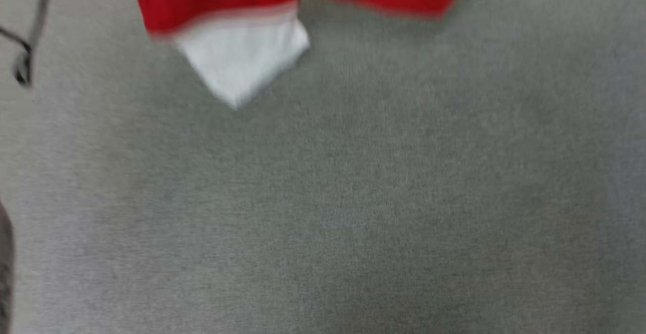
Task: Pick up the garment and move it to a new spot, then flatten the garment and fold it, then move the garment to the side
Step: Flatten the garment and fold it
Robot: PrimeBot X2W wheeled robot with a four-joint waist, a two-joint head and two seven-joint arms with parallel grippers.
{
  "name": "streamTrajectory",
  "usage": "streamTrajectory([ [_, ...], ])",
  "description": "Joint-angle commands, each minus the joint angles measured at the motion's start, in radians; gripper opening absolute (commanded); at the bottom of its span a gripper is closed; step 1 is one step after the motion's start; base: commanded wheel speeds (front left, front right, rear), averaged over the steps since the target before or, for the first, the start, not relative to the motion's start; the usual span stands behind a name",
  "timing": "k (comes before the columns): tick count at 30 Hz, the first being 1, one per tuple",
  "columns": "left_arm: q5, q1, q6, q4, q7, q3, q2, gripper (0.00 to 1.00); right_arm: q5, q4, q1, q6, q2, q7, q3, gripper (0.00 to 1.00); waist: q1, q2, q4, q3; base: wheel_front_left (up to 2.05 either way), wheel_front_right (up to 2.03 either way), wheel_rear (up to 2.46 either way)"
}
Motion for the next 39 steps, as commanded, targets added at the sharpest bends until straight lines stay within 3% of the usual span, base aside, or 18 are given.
streamTrajectory([
  [1,0.016,-0.08,0.002,0.014,0.005,-0.003,0.015,0.0,-0.008,0.012,-0.07,-0.002,0.006,-0.019,-0.008,0.0,-0.0001,0.0,-0.023,0.099,0.0,0.0,0.0],
  [11,0.066,-0.36,0.003,0.059,0.041,-0.04,0.015,0.0,-0.006,0.111,-0.35,-0.002,-0.004,-0.084,0.035,0.0,-0.0001,0.0,-0.02,0.302,0.0,0.0,0.0],
  [22,0.044,-0.284,-0.003,0.125,0.021,-0.07,-0.034,0.0,0.061,0.279,-0.418,-0.001,0.014,-0.174,0.165,0.0,-0.0001,0.0,-0.001,0.391,0.0,0.0,0.0],
  [34,-0.049,-0.038,-0.047,0.227,-0.006,-0.067,-0.091,0.0,0.165,0.38,-0.21,-0.001,-0.009,-0.247,0.339,0.0,-0.0001,0.0,0.029,0.24,0.0,0.0,0.0],
  [39,-0.086,0.173,-0.067,0.264,-0.024,-0.074,-0.111,0.0,0.219,0.367,-0.015,-0.001,-0.033,-0.292,0.4,0.0,-0.0001,0.0,0.041,0.1,0.0,0.0,0.0],
])
